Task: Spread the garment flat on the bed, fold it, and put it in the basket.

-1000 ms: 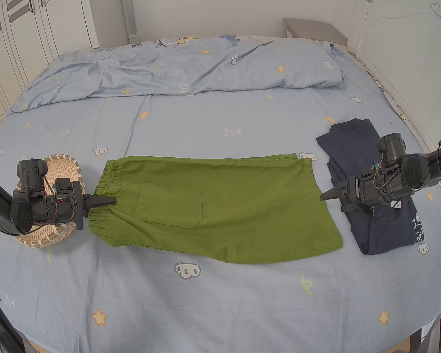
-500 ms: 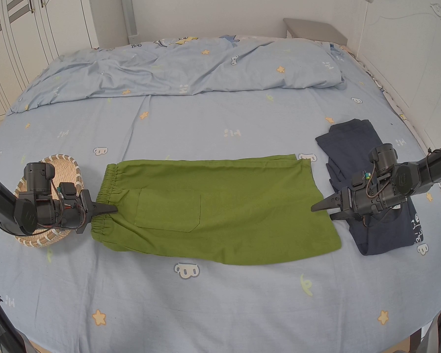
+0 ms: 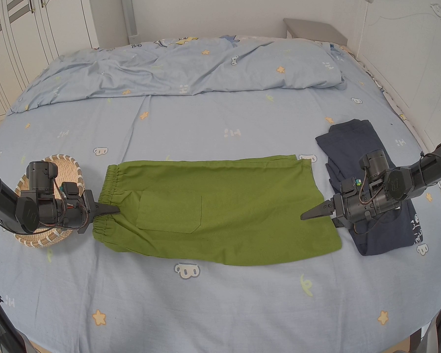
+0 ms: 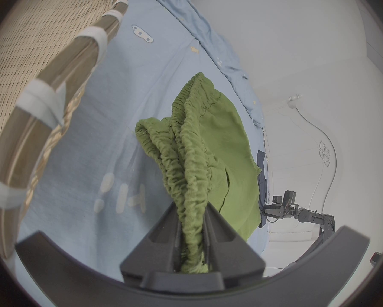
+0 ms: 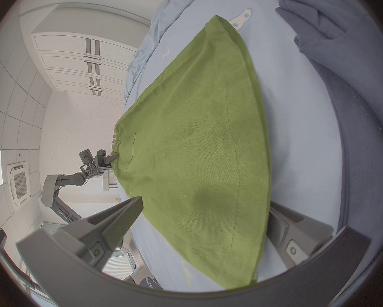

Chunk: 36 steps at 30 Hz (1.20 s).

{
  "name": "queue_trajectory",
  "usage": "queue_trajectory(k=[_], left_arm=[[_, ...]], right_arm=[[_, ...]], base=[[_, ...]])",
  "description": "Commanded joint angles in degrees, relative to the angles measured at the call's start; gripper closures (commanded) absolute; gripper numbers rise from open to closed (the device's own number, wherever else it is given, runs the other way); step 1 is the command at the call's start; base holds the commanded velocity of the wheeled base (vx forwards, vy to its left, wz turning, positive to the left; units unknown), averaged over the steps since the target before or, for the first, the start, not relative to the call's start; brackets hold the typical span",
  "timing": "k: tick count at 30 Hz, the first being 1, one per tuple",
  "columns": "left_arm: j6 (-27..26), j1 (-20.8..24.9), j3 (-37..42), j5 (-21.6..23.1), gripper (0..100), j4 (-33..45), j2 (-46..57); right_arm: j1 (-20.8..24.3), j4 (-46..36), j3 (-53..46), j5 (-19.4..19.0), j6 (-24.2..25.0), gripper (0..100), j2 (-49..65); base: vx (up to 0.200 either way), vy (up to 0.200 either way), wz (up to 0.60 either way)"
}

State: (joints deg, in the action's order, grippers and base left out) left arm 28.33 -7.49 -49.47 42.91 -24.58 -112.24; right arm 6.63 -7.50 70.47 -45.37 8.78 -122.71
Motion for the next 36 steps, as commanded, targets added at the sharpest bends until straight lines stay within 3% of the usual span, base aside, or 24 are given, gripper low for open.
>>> queue_trajectory(k=[1, 2, 8, 14, 21, 26, 32, 36], left_arm=[[0.0, -0.1, -0.3, -0.4, 100, 0.1, -0.2], [0.0, -0.1, -0.3, -0.4, 100, 0.1, -0.2], [-0.9, -0.1, -0.2, -1.0, 100, 0.1, -0.6], [-5.9, 2.7, -0.6, -10.7, 100, 3.3, -1.0], [-6.2, 2.5, -2.3, -10.9, 100, 7.3, -0.4], [-6.3, 2.1, -4.3, -10.9, 100, 13.1, -0.2], [-12.6, 1.7, -4.4, -10.9, 100, 22.5, 3.1], [-13.6, 1.6, -2.9, -10.9, 100, 25.8, 5.4]], right_arm=[[-0.4, 0.1, 0.4, 0.1, -0.6, 0, -1.7], [-0.5, 0.2, 0.4, -0.2, -0.7, 100, -1.7], [-1.3, 0.5, 0.4, -1.7, -1.0, 100, -1.7], [-1.9, 1.5, 0.1, -1.8, -0.9, 100, -1.2], [-1.9, 1.7, -0.3, -1.5, -1.4, 100, -0.8], [-1.5, 1.0, -4.0, -1.3, -2.1, 100, 6.2], [-1.9, 0.4, -11.0, -1.3, -2.4, 100, 13.4], [-2.6, 0.6, -16.7, -2.0, -2.6, 100, 16.5]], base=[[0.000, 0.000, 0.00], [0.000, 0.000, 0.00], [0.000, 0.000, 0.00], [0.000, 0.000, 0.00], [0.000, 0.000, 0.00], [0.000, 0.000, 0.00], [0.000, 0.000, 0.00], [0.000, 0.000, 0.00]])
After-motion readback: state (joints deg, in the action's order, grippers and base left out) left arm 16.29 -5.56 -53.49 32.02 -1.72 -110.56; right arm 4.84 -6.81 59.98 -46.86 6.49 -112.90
